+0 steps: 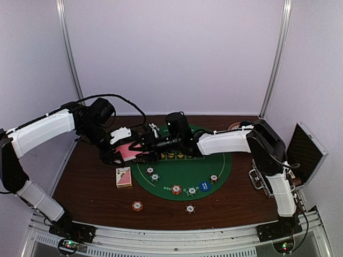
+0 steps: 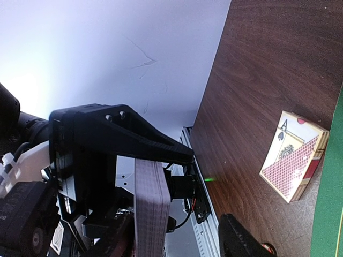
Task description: Distribute texas hold em gaming equipment
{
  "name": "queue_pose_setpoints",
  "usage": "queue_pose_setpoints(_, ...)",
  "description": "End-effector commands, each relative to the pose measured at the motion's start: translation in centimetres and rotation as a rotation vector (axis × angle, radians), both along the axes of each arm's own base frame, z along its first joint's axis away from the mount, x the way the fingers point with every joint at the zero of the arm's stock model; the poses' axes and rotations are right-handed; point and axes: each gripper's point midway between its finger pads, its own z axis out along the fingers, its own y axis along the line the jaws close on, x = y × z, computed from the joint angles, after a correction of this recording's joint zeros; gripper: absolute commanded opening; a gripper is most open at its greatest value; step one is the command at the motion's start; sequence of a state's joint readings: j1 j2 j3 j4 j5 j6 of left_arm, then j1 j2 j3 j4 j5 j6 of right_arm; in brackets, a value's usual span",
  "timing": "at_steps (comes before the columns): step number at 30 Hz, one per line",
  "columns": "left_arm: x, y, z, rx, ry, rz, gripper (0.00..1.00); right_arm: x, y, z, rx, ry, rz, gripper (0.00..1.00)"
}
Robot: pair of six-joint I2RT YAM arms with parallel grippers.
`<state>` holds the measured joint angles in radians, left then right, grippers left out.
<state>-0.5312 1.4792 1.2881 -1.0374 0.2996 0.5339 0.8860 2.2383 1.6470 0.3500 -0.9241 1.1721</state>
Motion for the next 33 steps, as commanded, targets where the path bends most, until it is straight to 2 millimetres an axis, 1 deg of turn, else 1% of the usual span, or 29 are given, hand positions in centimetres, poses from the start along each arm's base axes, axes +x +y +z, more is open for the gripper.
queue_pose_setpoints(1, 0.2, -0.5, 1.3, -0.033, -0.047, -0.025, 0.02, -0.3, -1.0, 2.1, 0.009, -0.031, 0.0, 0.56)
queue_pose_setpoints(5, 0.2, -0.3, 0.9, -0.022, -0.043, -0.022, 0.02, -0.6, -1.5, 3.7, 0.028, -0.047, 0.003, 0.55)
queue_pose_setpoints(12, 0.2, -0.1, 0.7, -0.009, -0.044, -0.019, 0.02, -1.0, -2.0, 4.4, 0.03, -0.054, 0.006, 0.53)
queue_pose_setpoints(18, 0.2, 0.0, 0.5, -0.002, -0.041, -0.016, 0.02, -1.1, -1.9, 4.6, 0.039, -0.042, 0.016, 0.38)
queue_pose_setpoints(22, 0.3, 0.1, 0.4, 0.005, -0.044, -0.013, 0.02, -1.3, -1.9, 4.3, 0.026, -0.039, 0.024, 0.23)
queue_pose_setpoints(24, 0.4, 0.2, 0.4, 0.009, -0.047, -0.011, 0.02, -1.1, -2.2, 4.0, 0.014, -0.037, 0.023, 0.17)
queue_pose_setpoints(28, 0.5, 0.3, 0.3, 0.018, -0.051, -0.006, 0.01, -0.5, -3.0, 4.2, 0.0, -0.043, 0.013, 0.05)
queue_pose_setpoints(33, 0.7, 0.5, 0.2, 0.032, -0.058, -0.001, 0.01, 1.0, -4.9, 4.1, -0.039, -0.056, -0.012, 0.0)
